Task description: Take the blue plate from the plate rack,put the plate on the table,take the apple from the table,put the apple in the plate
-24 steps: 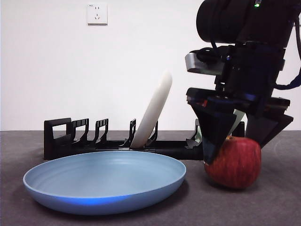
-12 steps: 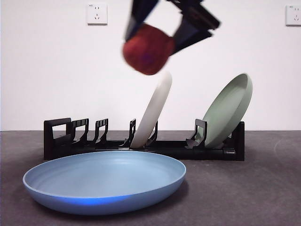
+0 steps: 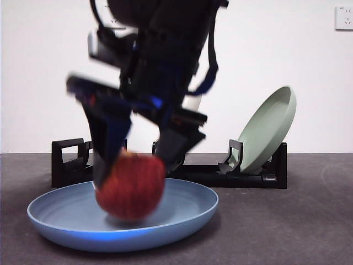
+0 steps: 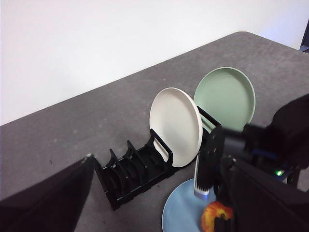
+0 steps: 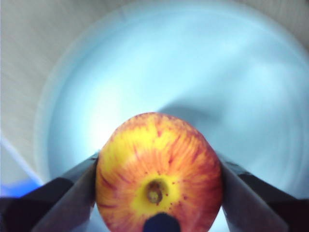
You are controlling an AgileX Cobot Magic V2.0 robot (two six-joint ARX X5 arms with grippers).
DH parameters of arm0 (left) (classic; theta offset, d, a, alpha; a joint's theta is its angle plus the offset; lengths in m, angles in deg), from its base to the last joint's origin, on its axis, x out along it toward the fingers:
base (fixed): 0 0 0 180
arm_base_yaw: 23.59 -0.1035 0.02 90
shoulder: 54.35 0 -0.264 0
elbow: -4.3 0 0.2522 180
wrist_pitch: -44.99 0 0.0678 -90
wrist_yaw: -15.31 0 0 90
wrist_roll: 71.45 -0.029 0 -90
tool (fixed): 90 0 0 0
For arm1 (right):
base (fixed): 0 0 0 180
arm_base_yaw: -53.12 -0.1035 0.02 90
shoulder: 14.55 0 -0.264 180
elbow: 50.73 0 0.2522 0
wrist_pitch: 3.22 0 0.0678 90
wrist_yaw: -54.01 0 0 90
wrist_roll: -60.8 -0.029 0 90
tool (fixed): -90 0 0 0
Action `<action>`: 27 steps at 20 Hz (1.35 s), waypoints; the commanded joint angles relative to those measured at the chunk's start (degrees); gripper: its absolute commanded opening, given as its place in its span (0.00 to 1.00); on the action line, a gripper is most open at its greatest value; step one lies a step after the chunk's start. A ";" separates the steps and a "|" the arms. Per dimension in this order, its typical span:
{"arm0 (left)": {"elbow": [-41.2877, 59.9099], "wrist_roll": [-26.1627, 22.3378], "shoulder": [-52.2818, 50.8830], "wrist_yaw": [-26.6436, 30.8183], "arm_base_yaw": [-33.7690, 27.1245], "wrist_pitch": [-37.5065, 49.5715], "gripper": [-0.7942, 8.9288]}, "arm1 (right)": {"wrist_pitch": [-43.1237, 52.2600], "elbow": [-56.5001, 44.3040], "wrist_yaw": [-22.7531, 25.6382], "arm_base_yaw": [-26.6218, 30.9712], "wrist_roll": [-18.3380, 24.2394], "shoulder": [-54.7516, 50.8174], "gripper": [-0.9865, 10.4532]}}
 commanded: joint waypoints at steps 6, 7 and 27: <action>0.26 0.44 -0.04 0.07 -0.11 -0.66 0.53 | -0.59 0.35 0.31 0.04 1.55 1.07 0.51; 0.26 0.44 -0.02 0.07 -0.11 -0.68 0.53 | -0.59 0.44 0.26 0.02 1.55 1.07 0.51; 0.26 -8.13 11.65 -0.02 -0.17 5.44 0.07 | -12.22 7.93 7.91 5.57 5.75 -33.59 0.07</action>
